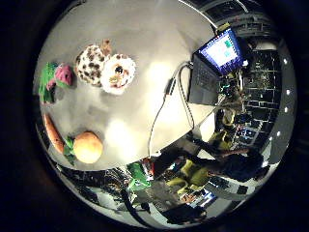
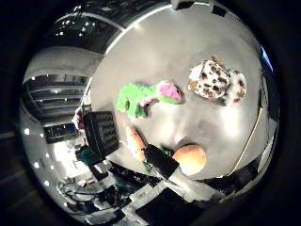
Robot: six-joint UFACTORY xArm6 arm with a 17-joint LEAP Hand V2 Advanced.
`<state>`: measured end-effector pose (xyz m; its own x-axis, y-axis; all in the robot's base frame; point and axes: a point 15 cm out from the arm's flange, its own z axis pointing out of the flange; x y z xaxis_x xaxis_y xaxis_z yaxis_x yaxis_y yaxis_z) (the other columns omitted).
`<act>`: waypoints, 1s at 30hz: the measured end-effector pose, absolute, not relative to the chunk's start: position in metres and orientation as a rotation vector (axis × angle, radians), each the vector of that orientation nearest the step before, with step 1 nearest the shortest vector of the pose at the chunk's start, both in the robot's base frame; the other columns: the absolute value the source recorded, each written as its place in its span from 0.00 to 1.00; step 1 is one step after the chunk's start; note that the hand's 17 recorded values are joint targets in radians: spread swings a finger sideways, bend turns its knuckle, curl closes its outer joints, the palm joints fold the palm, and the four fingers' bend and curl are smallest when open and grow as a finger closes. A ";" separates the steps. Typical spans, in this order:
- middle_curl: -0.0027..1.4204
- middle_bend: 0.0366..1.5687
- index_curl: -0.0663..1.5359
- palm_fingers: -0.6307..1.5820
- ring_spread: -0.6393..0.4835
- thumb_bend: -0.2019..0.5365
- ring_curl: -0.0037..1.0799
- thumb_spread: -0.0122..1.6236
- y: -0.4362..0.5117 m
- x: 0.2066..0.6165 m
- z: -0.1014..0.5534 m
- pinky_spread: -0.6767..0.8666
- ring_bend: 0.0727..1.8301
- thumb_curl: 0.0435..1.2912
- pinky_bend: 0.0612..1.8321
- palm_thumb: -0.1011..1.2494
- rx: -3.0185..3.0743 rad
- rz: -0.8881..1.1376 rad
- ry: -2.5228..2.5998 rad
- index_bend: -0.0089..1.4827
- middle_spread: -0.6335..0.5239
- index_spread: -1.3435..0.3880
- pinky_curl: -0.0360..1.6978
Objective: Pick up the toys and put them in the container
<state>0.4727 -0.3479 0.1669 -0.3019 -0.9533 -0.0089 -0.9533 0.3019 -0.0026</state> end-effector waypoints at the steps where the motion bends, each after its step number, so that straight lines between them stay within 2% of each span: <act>1: 0.24 0.13 0.19 0.33 0.71 0.24 0.24 0.62 -0.353 0.476 0.162 0.69 0.15 0.20 0.21 0.43 -1.855 0.003 2.532 0.11 0.59 0.57 0.20; 9: 0.24 0.14 0.20 0.34 0.70 0.24 0.24 0.62 -0.387 0.483 0.101 0.68 0.15 0.20 0.20 0.43 -1.882 0.065 2.576 0.11 0.58 0.57 0.20; 18: 0.24 0.17 0.20 0.40 0.61 0.24 0.25 0.61 -0.386 0.472 0.064 0.65 0.18 0.20 0.18 0.44 -1.912 0.145 2.585 0.11 0.56 0.60 0.19; 21: 0.24 0.19 0.20 0.45 0.56 0.24 0.25 0.61 -0.386 0.471 0.062 0.62 0.22 0.21 0.18 0.45 -1.942 0.144 2.586 0.11 0.54 0.61 0.18; 25: 0.26 0.24 0.20 0.57 0.48 0.24 0.28 0.61 -0.388 0.466 0.062 0.55 0.32 0.21 0.17 0.47 -1.947 0.158 2.592 0.11 0.50 0.59 0.17; 26: 0.28 0.30 0.20 0.74 0.45 0.26 0.31 0.60 -0.390 0.463 0.061 0.49 0.39 0.21 0.24 0.48 -1.946 0.163 2.596 0.12 0.47 0.58 0.19; 27: 0.27 0.29 0.19 0.75 0.43 0.25 0.27 0.60 -0.393 0.461 0.061 0.47 0.38 0.21 0.24 0.49 -1.949 0.163 2.601 0.11 0.46 0.58 0.16; 28: 0.31 0.38 0.23 0.94 0.41 0.26 0.33 0.61 -0.395 0.459 0.063 0.37 0.44 0.22 0.33 0.51 -1.959 0.157 2.604 0.18 0.43 0.56 0.20; 30: 0.36 0.49 0.30 0.99 0.40 0.26 0.40 0.60 -0.406 0.454 0.073 0.31 0.50 0.22 0.41 0.54 -1.978 0.124 2.617 0.35 0.42 0.57 0.25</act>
